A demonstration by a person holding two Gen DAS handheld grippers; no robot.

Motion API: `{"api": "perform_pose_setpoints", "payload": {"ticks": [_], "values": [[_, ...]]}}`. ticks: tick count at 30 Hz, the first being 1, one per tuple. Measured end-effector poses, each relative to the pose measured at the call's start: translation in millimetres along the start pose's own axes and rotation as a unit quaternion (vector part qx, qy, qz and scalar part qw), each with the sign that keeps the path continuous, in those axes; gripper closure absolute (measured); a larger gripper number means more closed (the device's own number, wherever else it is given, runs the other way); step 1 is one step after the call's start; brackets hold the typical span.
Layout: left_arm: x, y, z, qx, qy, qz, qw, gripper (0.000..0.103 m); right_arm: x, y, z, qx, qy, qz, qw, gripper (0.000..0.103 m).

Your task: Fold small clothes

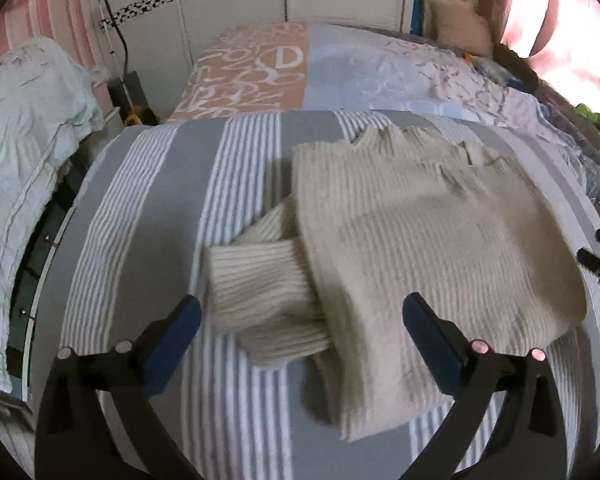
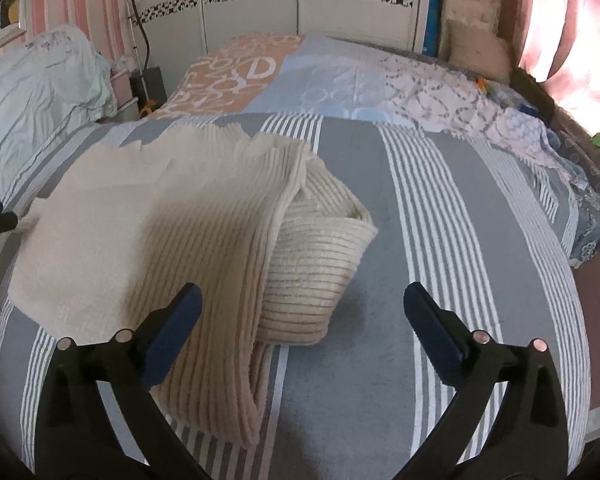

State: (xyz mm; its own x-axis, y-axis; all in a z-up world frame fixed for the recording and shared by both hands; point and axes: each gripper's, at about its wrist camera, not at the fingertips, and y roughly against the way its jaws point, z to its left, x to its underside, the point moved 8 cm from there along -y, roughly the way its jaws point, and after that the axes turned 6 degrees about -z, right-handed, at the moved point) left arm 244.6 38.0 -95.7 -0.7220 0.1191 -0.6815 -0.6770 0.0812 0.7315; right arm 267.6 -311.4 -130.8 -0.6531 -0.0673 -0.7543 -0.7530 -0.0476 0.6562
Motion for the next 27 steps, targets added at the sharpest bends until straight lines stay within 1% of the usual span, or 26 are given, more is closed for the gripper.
{"api": "perform_pose_setpoints", "payload": {"ticks": [3, 4, 6, 8, 10, 13, 15, 16, 17, 19, 20, 22, 27], "values": [[-9, -8, -13, -0.029, -0.031, -0.004, 0.9991, 0.002, -5, -9, -3, -0.002, -0.014, -0.007, 1.0, 0.003], [-12, -10, -20, -0.028, -0.041, -0.008, 0.9987, 0.002, -6, -13, -3, -0.023, -0.027, -0.009, 0.999, 0.003], [-15, -16, -29, -0.025, -0.054, -0.012, 0.9981, 0.002, -4, -24, -6, -0.053, -0.061, 0.008, 0.997, 0.003], [-19, -21, -35, -0.032, -0.063, -0.021, 0.9973, 0.002, -2, -33, -10, -0.07, -0.093, 0.017, 0.993, 0.003], [-21, -25, -38, -0.029, -0.065, -0.026, 0.9971, 0.002, 0, -41, -13, -0.075, -0.099, 0.023, 0.992, 0.003], [-21, -34, -44, -0.019, -0.068, -0.015, 0.9974, 0.002, 2, -46, -11, -0.074, -0.082, 0.028, 0.994, 0.003], [-22, -39, -44, -0.012, -0.065, -0.008, 0.9978, 0.002, 6, -53, -10, -0.074, -0.078, 0.042, 0.993, 0.003], [-23, -42, -43, -0.008, -0.057, -0.007, 0.9983, 0.002, 8, -55, -10, -0.078, -0.083, 0.05, 0.992, 0.003], [-23, -45, -41, -0.003, -0.051, -0.003, 0.9987, 0.002, 11, -59, -9, -0.092, -0.097, 0.063, 0.989, 0.003], [-24, -52, -38, 0.007, -0.036, 0.006, 0.9993, 0.002, 13, -61, -7, -0.102, -0.103, 0.064, 0.987, 0.004], [-23, -55, -36, 0.006, -0.036, 0.009, 0.9993, 0.002, 12, -62, -3, -0.104, -0.094, 0.063, 0.988, 0.01], [-20, -60, -33, -0.004, -0.04, 0.014, 0.9991, 0.002, 12, -62, 1, -0.11, -0.086, 0.064, 0.988, 0.014], [-10, -72, -30, -0.008, -0.045, 0.031, 0.9984, 0.002, 8, -64, 0, -0.127, -0.106, 0.065, 0.984, 0.027]]}}
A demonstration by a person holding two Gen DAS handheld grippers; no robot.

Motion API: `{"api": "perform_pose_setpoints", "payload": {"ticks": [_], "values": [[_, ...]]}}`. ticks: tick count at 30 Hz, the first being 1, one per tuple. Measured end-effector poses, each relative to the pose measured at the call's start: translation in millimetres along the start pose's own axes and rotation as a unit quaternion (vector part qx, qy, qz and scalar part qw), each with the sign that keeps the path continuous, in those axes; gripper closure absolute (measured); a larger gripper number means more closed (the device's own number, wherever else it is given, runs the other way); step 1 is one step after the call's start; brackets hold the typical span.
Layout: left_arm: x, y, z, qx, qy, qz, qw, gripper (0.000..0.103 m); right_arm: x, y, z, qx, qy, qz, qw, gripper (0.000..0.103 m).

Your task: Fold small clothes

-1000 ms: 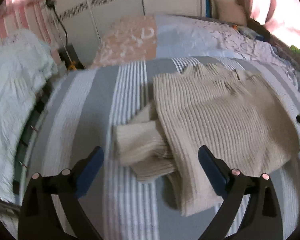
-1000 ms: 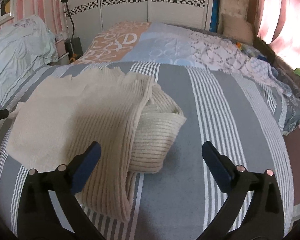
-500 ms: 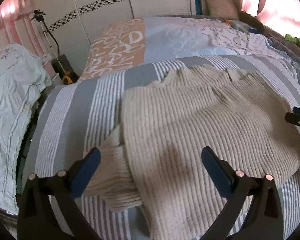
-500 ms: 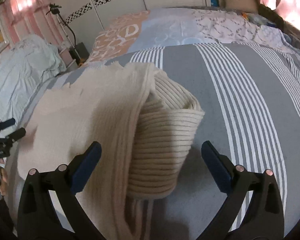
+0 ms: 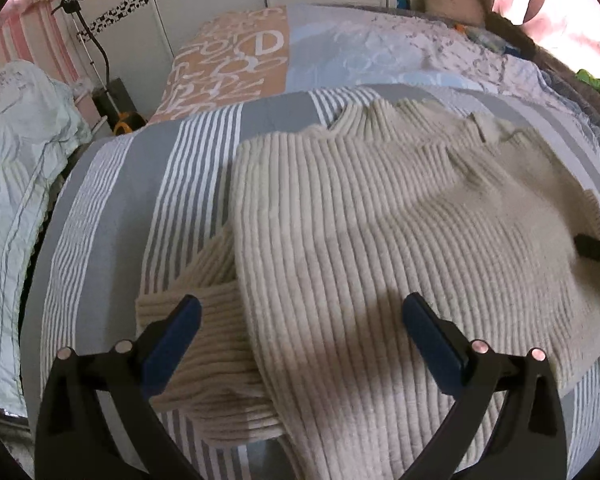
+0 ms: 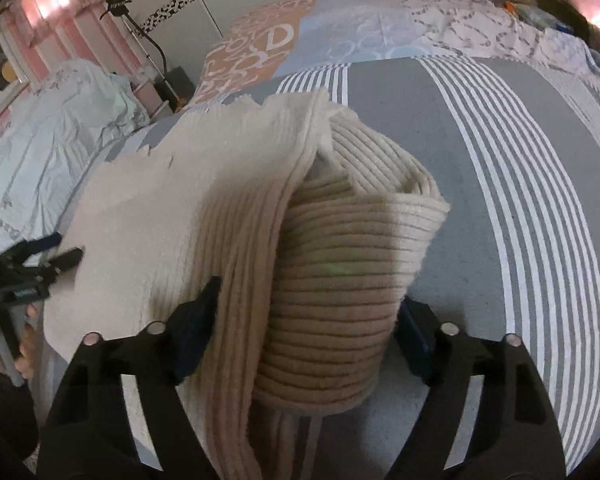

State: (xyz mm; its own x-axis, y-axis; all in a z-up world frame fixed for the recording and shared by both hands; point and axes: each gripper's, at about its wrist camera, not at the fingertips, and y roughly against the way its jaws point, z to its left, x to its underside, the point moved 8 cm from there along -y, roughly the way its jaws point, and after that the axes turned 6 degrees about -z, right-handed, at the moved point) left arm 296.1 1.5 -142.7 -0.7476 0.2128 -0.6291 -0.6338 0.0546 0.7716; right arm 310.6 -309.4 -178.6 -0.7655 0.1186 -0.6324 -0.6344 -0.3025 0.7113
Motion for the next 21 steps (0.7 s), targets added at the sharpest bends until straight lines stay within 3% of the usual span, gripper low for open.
{"api": "perform_pose_setpoints", "payload": {"ticks": [6, 10, 11, 17, 21], "values": [[3, -8, 1, -0.004, 0.001, 0.008, 1.0, 0.002, -9, -7, 6, -0.009, 0.006, 0.001, 1.0, 0.029], [2, -11, 1, -0.01, -0.006, 0.009, 0.9999, 0.001, -12, -4, 12, -0.018, 0.011, -0.007, 1.0, 0.067], [2, -12, 0, -0.014, -0.012, 0.008, 0.9998, 0.001, -14, -2, 14, -0.019, 0.011, -0.009, 1.0, 0.069], [3, -12, -3, -0.037, -0.036, -0.001, 0.9987, 0.001, -17, 7, 26, 0.007, 0.036, -0.024, 0.999, 0.074], [2, -15, -1, -0.032, -0.037, 0.0, 0.9988, 0.001, -22, 17, 45, 0.04, 0.069, -0.029, 0.996, 0.074]]}}
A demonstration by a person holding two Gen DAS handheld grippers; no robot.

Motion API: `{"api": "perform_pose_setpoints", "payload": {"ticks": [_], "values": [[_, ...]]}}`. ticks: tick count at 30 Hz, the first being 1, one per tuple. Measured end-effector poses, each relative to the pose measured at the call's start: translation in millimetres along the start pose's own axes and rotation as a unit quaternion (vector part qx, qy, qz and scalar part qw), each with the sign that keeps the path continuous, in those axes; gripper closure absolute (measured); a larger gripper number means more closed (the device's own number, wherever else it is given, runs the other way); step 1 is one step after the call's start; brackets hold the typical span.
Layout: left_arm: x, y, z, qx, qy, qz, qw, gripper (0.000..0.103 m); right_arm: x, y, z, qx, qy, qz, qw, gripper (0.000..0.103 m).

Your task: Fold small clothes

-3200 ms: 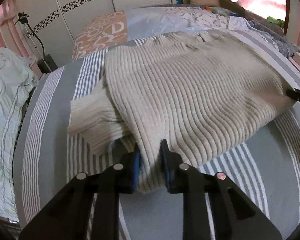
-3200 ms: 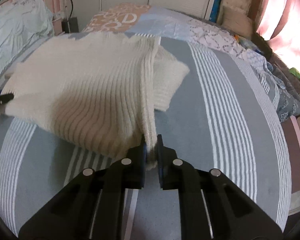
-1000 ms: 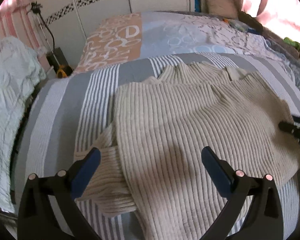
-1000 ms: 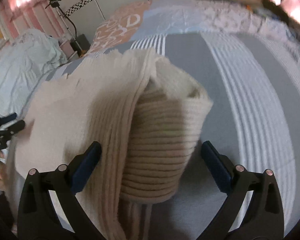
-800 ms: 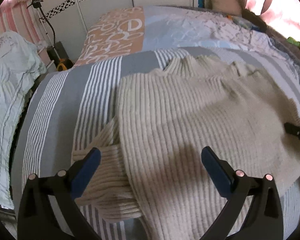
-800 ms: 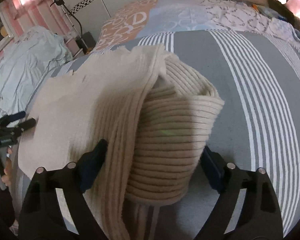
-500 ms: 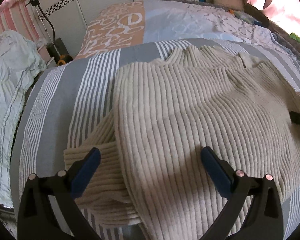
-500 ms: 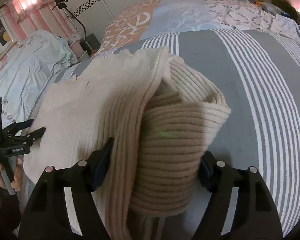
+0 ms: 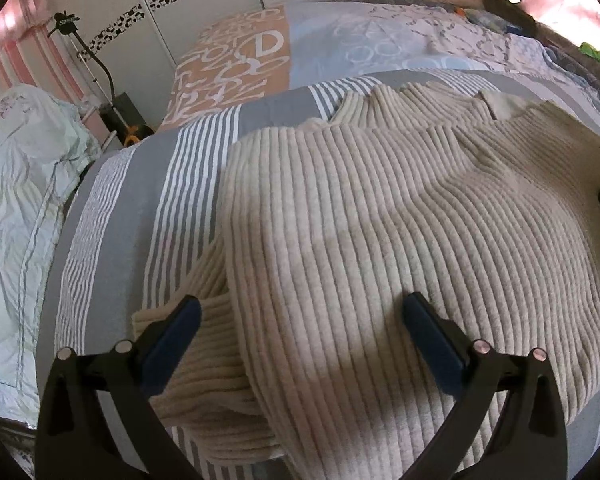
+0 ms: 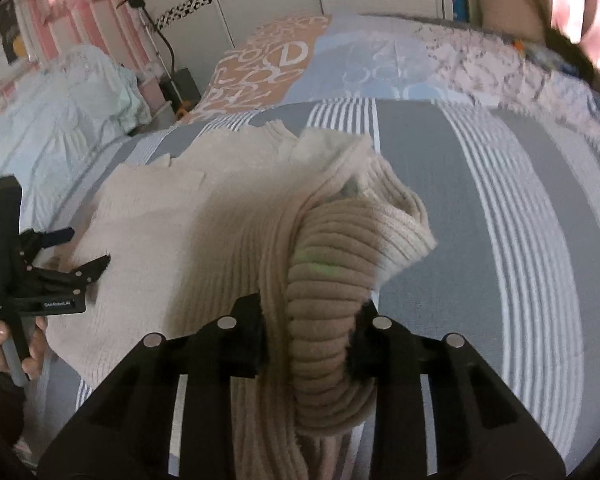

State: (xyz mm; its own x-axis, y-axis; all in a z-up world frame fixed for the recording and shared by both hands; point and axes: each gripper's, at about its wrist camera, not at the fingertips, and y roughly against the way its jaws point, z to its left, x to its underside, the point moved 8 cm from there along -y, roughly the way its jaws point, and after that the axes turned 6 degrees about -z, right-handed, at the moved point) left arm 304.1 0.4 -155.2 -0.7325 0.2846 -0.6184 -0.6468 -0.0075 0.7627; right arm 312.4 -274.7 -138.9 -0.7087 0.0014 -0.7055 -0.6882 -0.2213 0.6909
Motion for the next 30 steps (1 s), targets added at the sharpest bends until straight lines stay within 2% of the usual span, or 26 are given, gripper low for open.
{"api": "perform_pose_setpoints", "payload": {"ticks": [7, 9, 12, 16, 21, 24, 27, 30], "values": [[-3, 4, -1, 0.001, -0.022, -0.008, 0.9997, 0.001, -9, 5, 32, 0.061, 0.072, 0.011, 0.996, 0.074], [-4, 8, 4, 0.007, -0.021, -0.01, 0.9997, 0.001, -12, 8, 45, 0.073, 0.095, 0.013, 0.993, 0.074], [-7, 20, 22, -0.004, -0.023, -0.024, 0.9995, 0.002, -21, 11, 67, 0.083, 0.118, 0.013, 0.989, 0.074], [-3, 37, 52, -0.004, -0.027, -0.029, 0.9992, 0.002, -31, 14, 111, 0.071, 0.141, 0.007, 0.987, 0.074], [8, 55, 98, -0.021, -0.019, -0.034, 0.999, 0.002, -37, 1, 187, 0.03, 0.161, 0.002, 0.987, 0.075], [20, 63, 124, -0.024, 0.005, -0.035, 0.9991, 0.002, -24, -23, 229, 0.008, 0.166, 0.023, 0.986, 0.075], [38, 65, 139, -0.034, 0.01, -0.026, 0.999, 0.002, 0, -57, 256, 0.001, 0.167, 0.066, 0.984, 0.075], [54, 67, 146, -0.044, 0.013, -0.018, 0.9988, 0.002, 10, -58, 274, 0.009, 0.195, 0.061, 0.979, 0.066]]}}
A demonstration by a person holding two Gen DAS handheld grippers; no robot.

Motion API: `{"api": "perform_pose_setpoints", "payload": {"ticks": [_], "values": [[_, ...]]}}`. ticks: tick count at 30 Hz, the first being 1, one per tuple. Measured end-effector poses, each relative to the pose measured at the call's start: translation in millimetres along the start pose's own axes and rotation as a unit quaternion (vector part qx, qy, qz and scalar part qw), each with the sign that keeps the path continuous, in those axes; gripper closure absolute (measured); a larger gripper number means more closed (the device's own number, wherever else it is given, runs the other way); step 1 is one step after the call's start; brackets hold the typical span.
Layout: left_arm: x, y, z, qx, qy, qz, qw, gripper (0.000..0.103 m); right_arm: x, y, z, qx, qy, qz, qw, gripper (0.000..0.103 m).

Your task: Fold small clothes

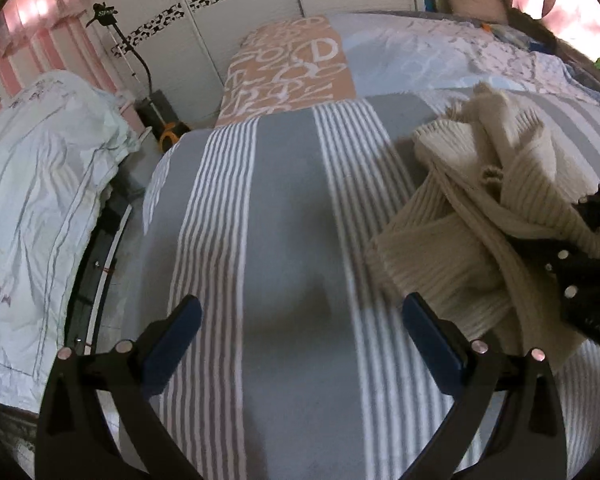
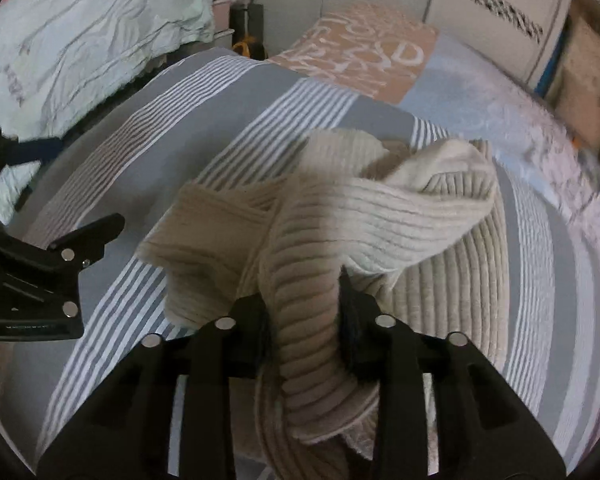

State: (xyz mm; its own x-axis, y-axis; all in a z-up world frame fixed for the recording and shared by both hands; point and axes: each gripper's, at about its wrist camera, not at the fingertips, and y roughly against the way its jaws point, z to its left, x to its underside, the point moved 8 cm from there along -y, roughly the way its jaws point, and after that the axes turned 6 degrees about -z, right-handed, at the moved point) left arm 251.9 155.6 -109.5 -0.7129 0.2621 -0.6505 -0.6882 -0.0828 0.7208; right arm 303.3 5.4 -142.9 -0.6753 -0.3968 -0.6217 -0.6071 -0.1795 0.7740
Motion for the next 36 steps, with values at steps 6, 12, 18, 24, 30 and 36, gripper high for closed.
{"api": "perform_pose_setpoints", "payload": {"ticks": [6, 12, 18, 24, 30, 36], "values": [[9, 13, 8, -0.003, 0.004, -0.005, 1.0, 0.002, -3, 59, 5, -0.073, -0.007, -0.026, 0.997, 0.067], [5, 29, 1, -0.007, -0.022, -0.023, 0.9995, 0.002, 4, 104, -54, -0.007, 0.007, -0.056, 0.998, 0.066], [-1, 25, -19, 0.01, -0.029, -0.019, 0.9993, 0.002, 36, 89, -114, 0.025, -0.028, -0.033, 0.999, 0.065], [-24, 31, -51, 0.047, -0.028, -0.03, 0.9981, 0.002, 58, 66, -139, -0.012, -0.075, -0.022, 0.997, 0.065], [-56, 24, -91, 0.092, -0.026, -0.027, 0.9951, 0.002, 59, 46, -149, -0.061, -0.093, -0.021, 0.994, 0.065], [-67, -11, -129, 0.107, -0.045, -0.001, 0.9932, 0.004, 57, 34, -150, -0.122, -0.101, -0.022, 0.987, 0.067]]}}
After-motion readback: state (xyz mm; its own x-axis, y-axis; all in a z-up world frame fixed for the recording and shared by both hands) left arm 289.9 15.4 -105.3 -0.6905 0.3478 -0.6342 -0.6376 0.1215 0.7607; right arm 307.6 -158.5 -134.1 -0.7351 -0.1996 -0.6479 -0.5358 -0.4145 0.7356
